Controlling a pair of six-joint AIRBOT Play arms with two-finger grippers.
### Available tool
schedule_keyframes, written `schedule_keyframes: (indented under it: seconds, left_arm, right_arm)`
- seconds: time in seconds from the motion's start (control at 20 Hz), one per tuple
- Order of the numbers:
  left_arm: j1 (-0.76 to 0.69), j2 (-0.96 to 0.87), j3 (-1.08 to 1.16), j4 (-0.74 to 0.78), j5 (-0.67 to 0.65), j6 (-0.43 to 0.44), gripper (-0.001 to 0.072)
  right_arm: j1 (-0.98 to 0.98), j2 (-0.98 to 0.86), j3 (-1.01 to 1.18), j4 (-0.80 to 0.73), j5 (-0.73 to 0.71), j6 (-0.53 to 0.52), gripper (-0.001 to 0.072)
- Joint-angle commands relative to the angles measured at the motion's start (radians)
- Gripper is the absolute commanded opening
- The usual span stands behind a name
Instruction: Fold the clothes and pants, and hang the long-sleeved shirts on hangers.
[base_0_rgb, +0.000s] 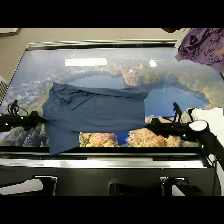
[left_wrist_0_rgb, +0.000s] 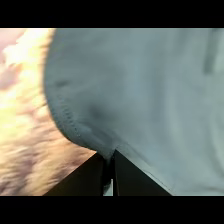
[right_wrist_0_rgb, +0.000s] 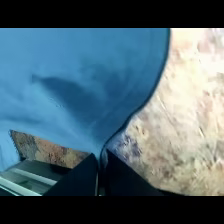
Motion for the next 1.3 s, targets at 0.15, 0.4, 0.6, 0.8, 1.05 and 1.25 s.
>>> schedule_keyframes:
  seconds: [0.15,0.4,0.6,0.8,1.05,1.25]
  left_arm:
    - [-0.161,0.118,0.357,-0.013,-0.002,-0.100,0.0013]
    - [-0.256,0.165,0.930,0.273,-0.019,-0.311,0.0013]
    - [-0.276,0.291,1.193,0.385,-0.019,-0.386,0.0013]
    - [-0.276,0.535,1.089,0.430,-0.037,-0.428,0.0013]
    - [-0.276,0.678,1.039,0.554,-0.083,-0.502,0.0013]
    - [-0.277,0.602,0.984,0.534,-0.131,-0.491,0.0014]
  right_arm:
    - [0.117,-0.069,0.439,-0.277,-0.083,0.045,0.0027]
    - [0.122,-0.093,1.006,-0.602,-0.040,0.151,0.0027]
    - [0.122,-0.052,1.379,-0.707,0.121,0.150,0.0028]
    - [0.122,0.093,1.454,-0.761,0.132,0.171,0.0028]
    - [0.122,0.156,1.450,-0.808,0.238,0.210,0.0028]
    - [0.122,0.061,1.400,-0.787,0.296,0.277,0.0029]
